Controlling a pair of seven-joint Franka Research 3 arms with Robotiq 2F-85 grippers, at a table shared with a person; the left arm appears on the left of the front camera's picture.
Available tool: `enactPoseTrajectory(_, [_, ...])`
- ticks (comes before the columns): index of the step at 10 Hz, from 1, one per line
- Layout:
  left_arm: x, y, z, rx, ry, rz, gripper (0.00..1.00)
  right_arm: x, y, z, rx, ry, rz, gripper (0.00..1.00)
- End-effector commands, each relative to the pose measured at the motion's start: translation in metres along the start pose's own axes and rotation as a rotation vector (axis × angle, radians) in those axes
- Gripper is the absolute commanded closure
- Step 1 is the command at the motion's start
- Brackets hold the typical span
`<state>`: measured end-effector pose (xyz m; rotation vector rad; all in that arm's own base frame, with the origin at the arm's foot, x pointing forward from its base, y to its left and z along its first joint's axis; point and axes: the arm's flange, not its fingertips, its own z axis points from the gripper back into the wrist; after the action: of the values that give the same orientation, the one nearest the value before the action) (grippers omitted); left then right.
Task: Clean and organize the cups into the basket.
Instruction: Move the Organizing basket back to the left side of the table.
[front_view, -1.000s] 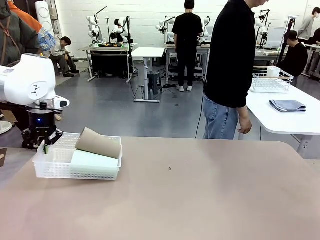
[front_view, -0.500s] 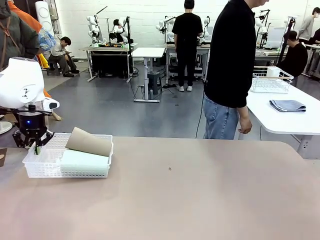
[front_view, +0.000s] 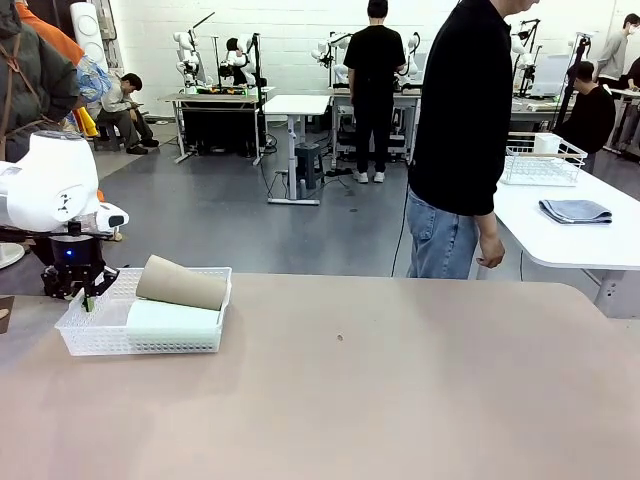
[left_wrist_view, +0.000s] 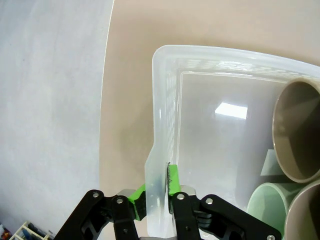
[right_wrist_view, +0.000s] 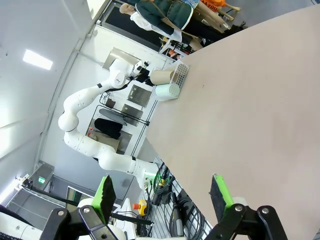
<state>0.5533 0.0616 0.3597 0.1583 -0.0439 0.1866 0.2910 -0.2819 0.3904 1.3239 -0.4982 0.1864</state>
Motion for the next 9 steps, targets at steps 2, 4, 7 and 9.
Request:
enactPoseTrajectory(2, [0.0053, 0.0009, 0.0037, 0.000, 0.012, -0.017, 0.21, -0.0008, -0.0006, 0.0002, 0.000, -0.001, 0.016, 0.00])
enactPoseTrajectory(4, [0.0034, 0.0031, 0.0048, 0.000, 0.010, -0.021, 0.00, -0.0008, -0.0006, 0.0002, 0.000, -0.001, 0.016, 0.00])
enactPoseTrajectory(7, [0.0002, 0.0000, 0.0115, -0.018, 0.002, -0.028, 0.00, -0.0008, -0.0006, 0.0002, 0.000, -0.001, 0.016, 0.00])
enactPoseTrajectory(9, [-0.0010, 0.0021, 0.0128, -0.018, 0.004, -0.027, 0.00, -0.0008, -0.0006, 0.0002, 0.000, -0.001, 0.016, 0.00])
